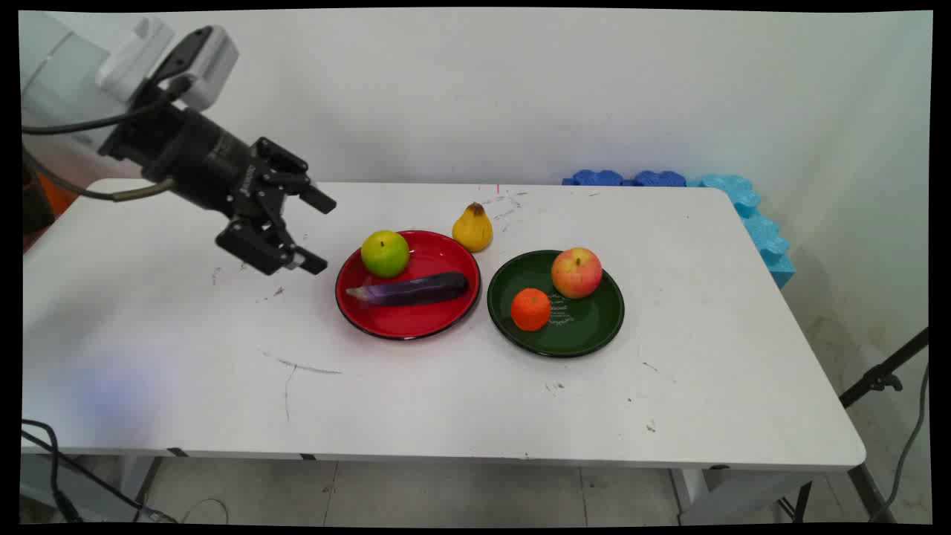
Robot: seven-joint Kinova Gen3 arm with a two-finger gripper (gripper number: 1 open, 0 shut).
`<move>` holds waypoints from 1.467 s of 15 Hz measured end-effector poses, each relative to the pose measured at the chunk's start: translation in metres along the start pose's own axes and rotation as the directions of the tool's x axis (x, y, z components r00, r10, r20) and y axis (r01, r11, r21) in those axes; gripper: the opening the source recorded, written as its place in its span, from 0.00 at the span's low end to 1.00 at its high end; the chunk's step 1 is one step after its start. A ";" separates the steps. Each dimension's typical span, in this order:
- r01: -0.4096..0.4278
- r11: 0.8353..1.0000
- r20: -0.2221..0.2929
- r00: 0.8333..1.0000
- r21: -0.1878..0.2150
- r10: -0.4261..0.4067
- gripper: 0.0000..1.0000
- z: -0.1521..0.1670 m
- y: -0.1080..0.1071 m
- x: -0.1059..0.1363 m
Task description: Pick up the mandarin from the green plate
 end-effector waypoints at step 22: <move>0.018 0.996 0.157 0.987 0.082 -0.031 1.00 0.208 -0.040 0.111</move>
